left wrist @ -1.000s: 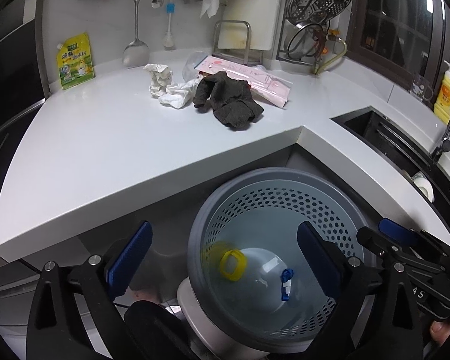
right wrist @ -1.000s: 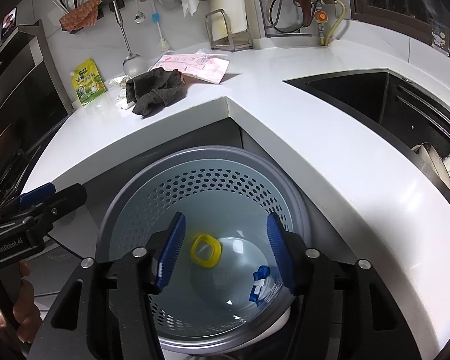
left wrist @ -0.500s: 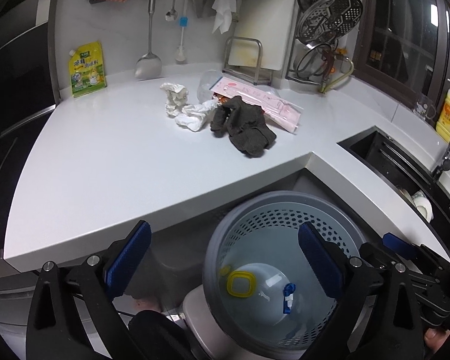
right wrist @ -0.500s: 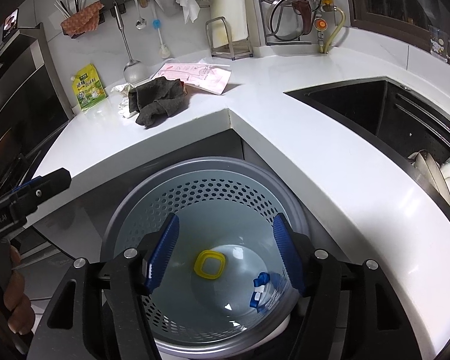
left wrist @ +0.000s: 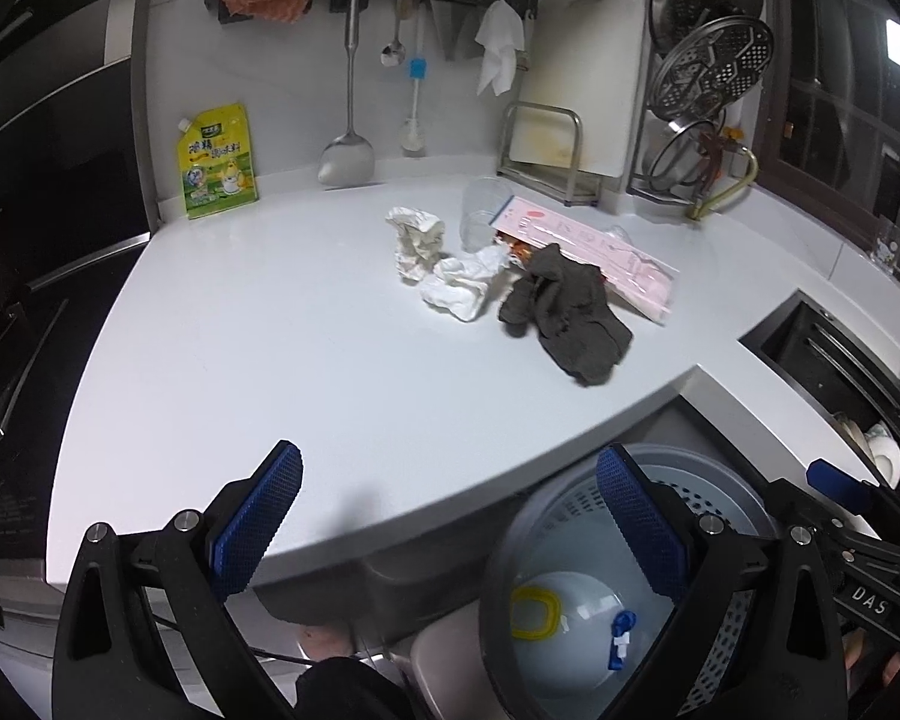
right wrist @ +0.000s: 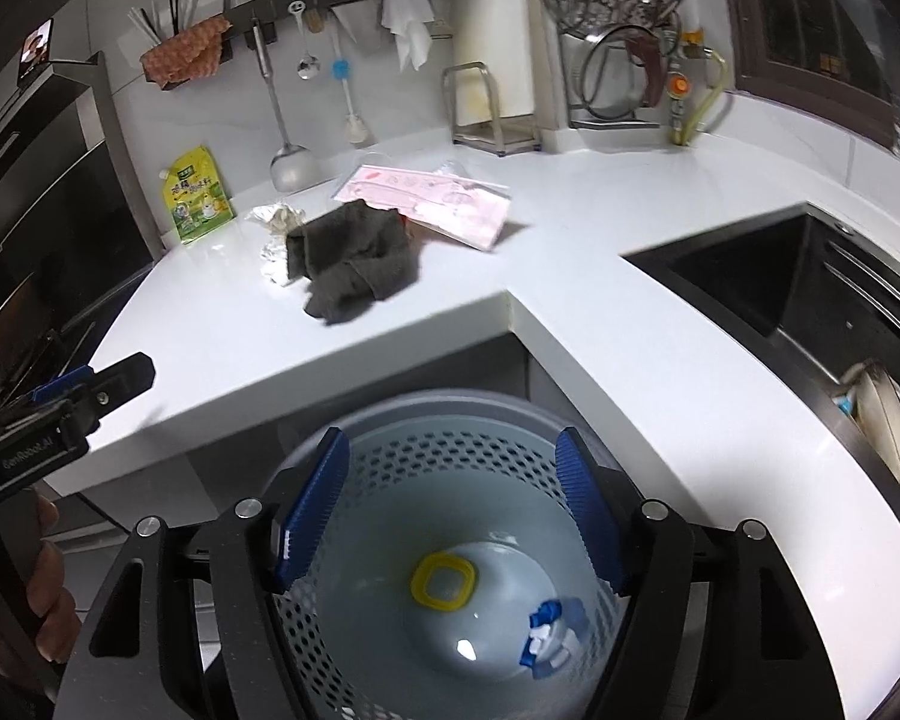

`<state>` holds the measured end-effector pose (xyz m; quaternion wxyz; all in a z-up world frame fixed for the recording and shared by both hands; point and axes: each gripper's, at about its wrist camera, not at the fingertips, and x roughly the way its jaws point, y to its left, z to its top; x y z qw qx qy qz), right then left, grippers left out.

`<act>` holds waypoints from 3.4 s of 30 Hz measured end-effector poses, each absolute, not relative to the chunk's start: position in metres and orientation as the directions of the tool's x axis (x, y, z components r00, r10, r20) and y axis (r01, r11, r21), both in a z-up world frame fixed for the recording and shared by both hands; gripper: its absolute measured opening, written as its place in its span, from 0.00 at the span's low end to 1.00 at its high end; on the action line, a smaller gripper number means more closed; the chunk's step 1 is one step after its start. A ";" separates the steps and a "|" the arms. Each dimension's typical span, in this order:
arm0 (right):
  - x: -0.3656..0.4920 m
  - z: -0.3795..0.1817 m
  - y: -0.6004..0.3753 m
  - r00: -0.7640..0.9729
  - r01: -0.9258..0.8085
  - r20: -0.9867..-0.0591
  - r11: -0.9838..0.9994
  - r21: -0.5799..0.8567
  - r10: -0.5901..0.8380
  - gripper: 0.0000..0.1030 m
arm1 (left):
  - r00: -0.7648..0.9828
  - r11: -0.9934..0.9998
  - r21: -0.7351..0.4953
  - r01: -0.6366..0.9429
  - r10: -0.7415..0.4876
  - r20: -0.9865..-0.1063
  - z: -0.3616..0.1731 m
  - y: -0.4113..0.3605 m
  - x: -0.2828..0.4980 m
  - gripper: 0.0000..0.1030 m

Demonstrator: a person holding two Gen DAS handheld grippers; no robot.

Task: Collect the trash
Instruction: 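Move the right tool to the dark grey cloth and grasp it, then grasp the white tissue with the left tool while the right tool holds the cloth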

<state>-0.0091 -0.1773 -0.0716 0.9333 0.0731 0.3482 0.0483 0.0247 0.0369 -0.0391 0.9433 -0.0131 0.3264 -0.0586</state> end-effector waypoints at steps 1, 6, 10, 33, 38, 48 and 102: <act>-0.006 -0.071 -0.175 0.754 -0.044 -0.642 0.985 0.168 0.143 0.66 | 0.781 0.994 -0.063 0.094 -0.113 -0.614 -0.039 0.039 0.029 0.94; 0.020 -0.066 -0.165 0.755 -0.060 -0.637 0.984 0.168 0.155 0.67 | 0.780 0.997 -0.054 0.064 -0.083 -0.621 -0.037 0.048 0.048 0.94; 0.039 -0.063 -0.155 0.759 -0.077 -0.628 0.980 0.181 0.175 0.67 | 0.784 0.997 -0.053 0.059 -0.079 -0.616 -0.036 0.056 0.058 0.94; 0.152 -0.077 -0.095 0.713 -0.120 -0.678 0.984 0.133 0.179 0.71 | 0.754 0.997 -0.079 0.016 -0.064 -0.653 -0.045 0.082 0.109 0.94; 0.166 -0.081 -0.090 0.719 -0.098 -0.682 0.990 0.098 0.139 0.71 | 0.748 0.995 -0.093 0.020 -0.077 -0.659 -0.048 0.081 0.115 0.94; 0.172 -0.084 -0.090 0.706 -0.125 -0.692 0.989 0.085 0.149 0.42 | 0.734 0.993 -0.115 0.035 -0.103 -0.671 -0.051 0.075 0.121 0.94; 0.122 -0.057 -0.215 0.811 -0.035 -0.546 0.950 0.309 0.208 0.21 | 0.651 0.995 -0.088 0.037 -0.091 -0.754 -0.071 -0.013 0.221 0.18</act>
